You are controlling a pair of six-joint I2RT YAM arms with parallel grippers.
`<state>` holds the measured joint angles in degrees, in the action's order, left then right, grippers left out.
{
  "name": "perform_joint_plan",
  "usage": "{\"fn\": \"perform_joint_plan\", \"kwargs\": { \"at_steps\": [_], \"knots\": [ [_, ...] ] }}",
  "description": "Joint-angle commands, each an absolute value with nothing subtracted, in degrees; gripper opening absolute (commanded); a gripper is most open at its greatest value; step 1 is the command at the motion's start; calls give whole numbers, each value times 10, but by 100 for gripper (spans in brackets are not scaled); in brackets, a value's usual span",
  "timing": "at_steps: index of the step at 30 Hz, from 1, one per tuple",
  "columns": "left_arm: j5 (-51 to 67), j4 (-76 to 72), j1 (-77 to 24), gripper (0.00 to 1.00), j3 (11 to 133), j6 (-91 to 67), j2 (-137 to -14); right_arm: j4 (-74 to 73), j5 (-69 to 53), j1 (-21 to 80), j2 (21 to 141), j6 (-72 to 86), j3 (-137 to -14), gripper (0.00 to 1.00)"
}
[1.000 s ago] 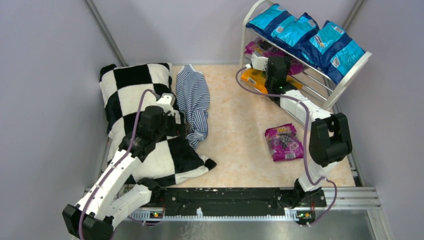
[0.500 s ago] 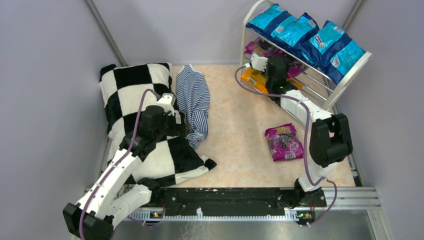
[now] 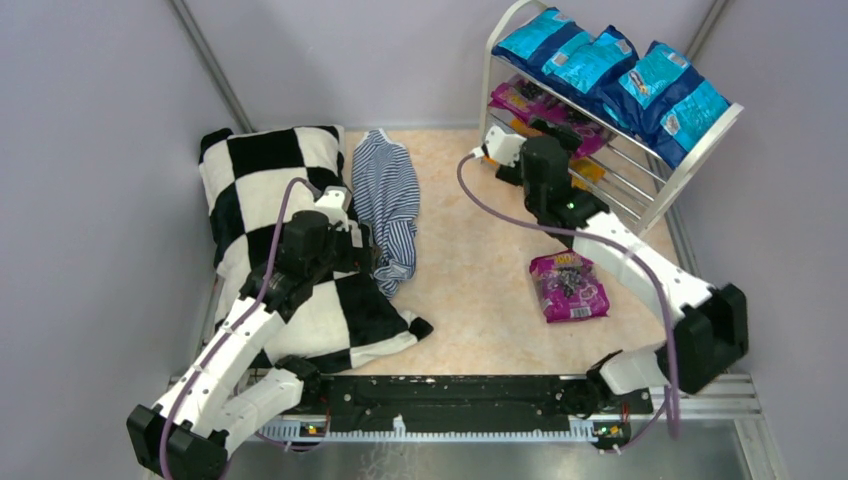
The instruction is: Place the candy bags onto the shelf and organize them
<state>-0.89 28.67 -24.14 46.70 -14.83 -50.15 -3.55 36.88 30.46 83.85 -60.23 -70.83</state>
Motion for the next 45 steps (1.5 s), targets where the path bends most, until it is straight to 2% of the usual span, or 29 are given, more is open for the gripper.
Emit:
{"fn": "perform_joint_plan", "kwargs": {
  "at_steps": [1, 4, 5, 7, 11, 15, 18, 20, 22, 26, 32, 37, 40, 45],
  "knots": [
    [-3, 261, -239, 98, 464, -139, -504, -170, 375, 382, 723, -459, -667, 96],
    [-3, 261, -239, 98, 462, -139, -502, -226, 350, 461, 672, -316, -618, 99],
    [-3, 261, -239, 98, 462, -139, -503, -241, 328, 471, 657, -219, -606, 99],
    [-5, 263, -239, 98, 462, -140, -506, -249, 278, 473, 623, -76, -571, 99],
    [-6, 264, -239, 99, 462, -141, -510, -219, 317, 471, 546, 132, -470, 99],
    [-10, 266, -239, 98, 462, -142, -513, -280, 412, 434, 506, 313, -437, 99],
    [-17, 269, -239, 99, 463, -143, -512, -299, 350, 353, 518, 348, -433, 99],
    [-25, 270, -239, 98, 463, -144, -509, -306, 340, 319, 545, 357, -443, 99],
    [-30, 272, -239, 98, 463, -145, -508, -345, 381, 315, 588, 411, -467, 99],
    [-34, 272, -239, 98, 463, -144, -509, -413, 390, 315, 702, 508, -530, 99],
    [-29, 272, -239, 98, 463, -144, -513, -591, 506, 314, 887, 679, -641, 99],
    [-26, 271, -239, 98, 463, -143, -515, -701, 529, 311, 1053, 735, -738, 99],
    [-25, 271, -239, 98, 463, -142, -515, -698, 532, 311, 1098, 729, -755, 99],
    [-23, 269, -238, 98, 463, -142, -517, -653, 503, 313, 1103, 703, -730, 98]
  ]
}}
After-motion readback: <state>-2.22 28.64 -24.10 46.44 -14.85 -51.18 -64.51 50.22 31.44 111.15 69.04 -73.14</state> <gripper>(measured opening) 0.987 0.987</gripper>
